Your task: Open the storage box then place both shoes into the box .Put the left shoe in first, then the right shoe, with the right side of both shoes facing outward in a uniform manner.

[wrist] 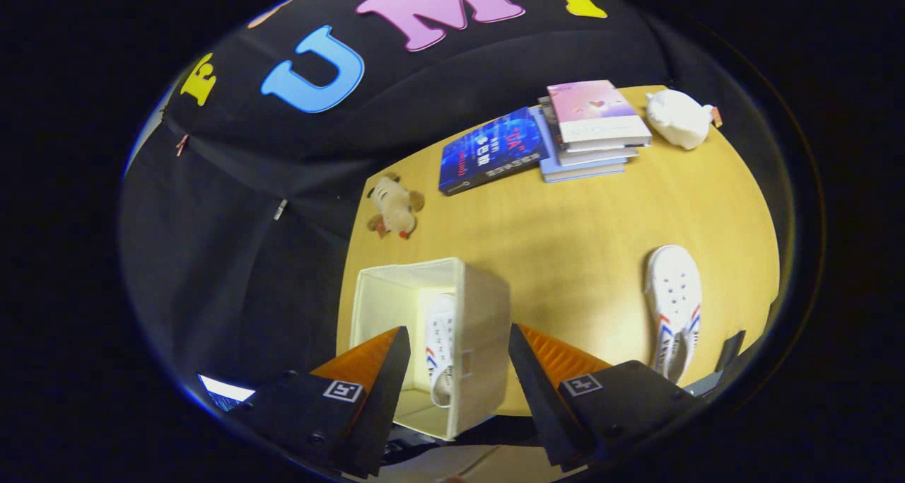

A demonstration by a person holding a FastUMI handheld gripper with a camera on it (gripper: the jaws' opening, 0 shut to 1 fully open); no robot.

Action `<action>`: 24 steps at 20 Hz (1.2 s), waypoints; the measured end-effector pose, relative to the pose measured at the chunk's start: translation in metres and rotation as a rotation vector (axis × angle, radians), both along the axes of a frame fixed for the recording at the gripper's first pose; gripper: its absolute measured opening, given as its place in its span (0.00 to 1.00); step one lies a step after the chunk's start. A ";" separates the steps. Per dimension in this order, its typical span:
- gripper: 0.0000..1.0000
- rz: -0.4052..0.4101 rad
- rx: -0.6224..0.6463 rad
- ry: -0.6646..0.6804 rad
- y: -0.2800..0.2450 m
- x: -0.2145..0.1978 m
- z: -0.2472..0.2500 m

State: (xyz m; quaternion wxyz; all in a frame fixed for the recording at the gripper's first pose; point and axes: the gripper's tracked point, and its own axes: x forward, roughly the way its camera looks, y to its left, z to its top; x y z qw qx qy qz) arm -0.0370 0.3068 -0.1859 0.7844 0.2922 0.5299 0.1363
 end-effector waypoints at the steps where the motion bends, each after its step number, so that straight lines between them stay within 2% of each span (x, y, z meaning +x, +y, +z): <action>1: 0.86 -0.018 -0.020 0.015 -0.023 -0.001 -0.008; 8: 0.84 -0.113 -0.186 0.178 -0.165 -0.029 -0.108; 10: 0.84 -0.098 -0.215 0.219 -0.185 -0.039 -0.135; 12: 0.84 -0.070 -0.227 0.245 -0.195 -0.045 -0.164; 13: 0.81 -0.056 -0.227 0.260 -0.197 -0.048 -0.175; 15: 0.81 -0.036 -0.190 0.284 -0.192 -0.051 -0.193; 16: 0.77 -0.029 -0.166 0.301 -0.186 -0.053 -0.202; 21: 0.73 0.047 -0.125 0.302 -0.175 -0.056 -0.221; 22: 0.71 0.053 -0.156 0.304 -0.183 -0.061 -0.228; 24: 0.32 0.029 -0.111 0.292 -0.185 -0.059 -0.228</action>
